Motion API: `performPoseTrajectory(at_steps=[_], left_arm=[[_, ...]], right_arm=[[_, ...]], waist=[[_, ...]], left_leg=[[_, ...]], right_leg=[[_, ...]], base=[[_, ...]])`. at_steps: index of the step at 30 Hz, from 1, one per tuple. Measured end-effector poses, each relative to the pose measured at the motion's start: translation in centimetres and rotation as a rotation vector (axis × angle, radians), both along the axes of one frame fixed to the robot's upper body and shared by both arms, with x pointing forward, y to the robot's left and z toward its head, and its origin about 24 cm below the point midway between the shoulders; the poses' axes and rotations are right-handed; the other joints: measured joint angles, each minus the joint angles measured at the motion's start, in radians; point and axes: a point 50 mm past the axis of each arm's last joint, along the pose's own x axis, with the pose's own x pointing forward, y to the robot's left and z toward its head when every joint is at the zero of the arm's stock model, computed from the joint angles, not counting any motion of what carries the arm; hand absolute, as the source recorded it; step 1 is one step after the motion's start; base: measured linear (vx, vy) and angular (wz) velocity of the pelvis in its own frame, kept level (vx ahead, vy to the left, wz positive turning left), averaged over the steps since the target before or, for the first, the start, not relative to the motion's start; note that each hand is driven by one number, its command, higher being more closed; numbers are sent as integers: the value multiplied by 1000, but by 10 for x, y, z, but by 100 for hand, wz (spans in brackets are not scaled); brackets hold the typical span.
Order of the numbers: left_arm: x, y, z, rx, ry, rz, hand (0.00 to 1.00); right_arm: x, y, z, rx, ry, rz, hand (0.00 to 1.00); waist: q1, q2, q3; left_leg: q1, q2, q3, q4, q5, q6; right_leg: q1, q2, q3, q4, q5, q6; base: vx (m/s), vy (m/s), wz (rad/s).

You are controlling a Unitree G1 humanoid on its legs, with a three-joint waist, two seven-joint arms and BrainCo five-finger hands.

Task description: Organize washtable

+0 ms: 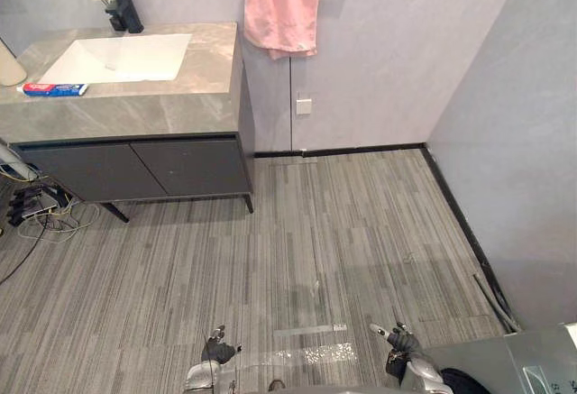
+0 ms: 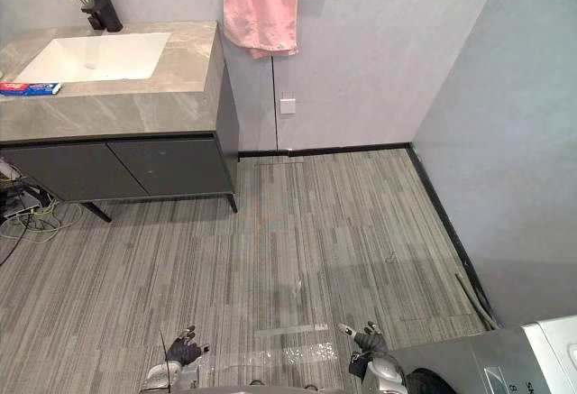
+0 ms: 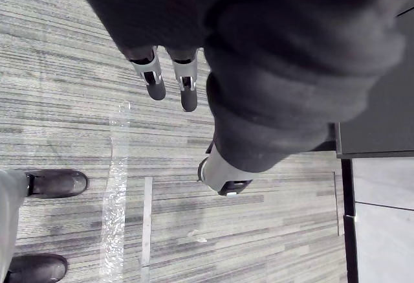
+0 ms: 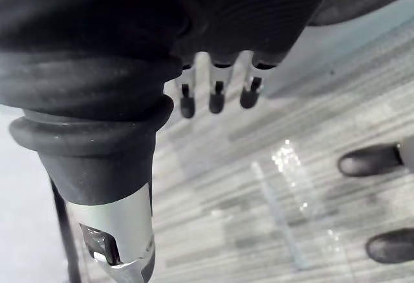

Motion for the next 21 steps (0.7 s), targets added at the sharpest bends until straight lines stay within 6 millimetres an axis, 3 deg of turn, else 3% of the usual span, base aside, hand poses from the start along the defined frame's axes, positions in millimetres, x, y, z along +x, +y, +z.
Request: performPoseTrajectory(at_steps=[15, 21], left_arm=[[-3, 1, 2, -13, -39, 64, 0], [-7, -1, 0, -10, -27, 73, 0]], right_arm=[[-7, 0, -2, 8, 16, -40, 0], [-6, 0, -2, 17, 13, -55, 0]], waist=[[1, -3, -2], [2, 0, -5]], left_leg=[[-5, -18, 1, 10, -3, 7], [-38, -18, 0, 1, 15, 32]], right_leg=[[-9, -18, -2, 13, 5, -7], [-45, -15, -5, 10, 11, -17]], base=[[-18, 7, -1], [-7, -1, 0]])
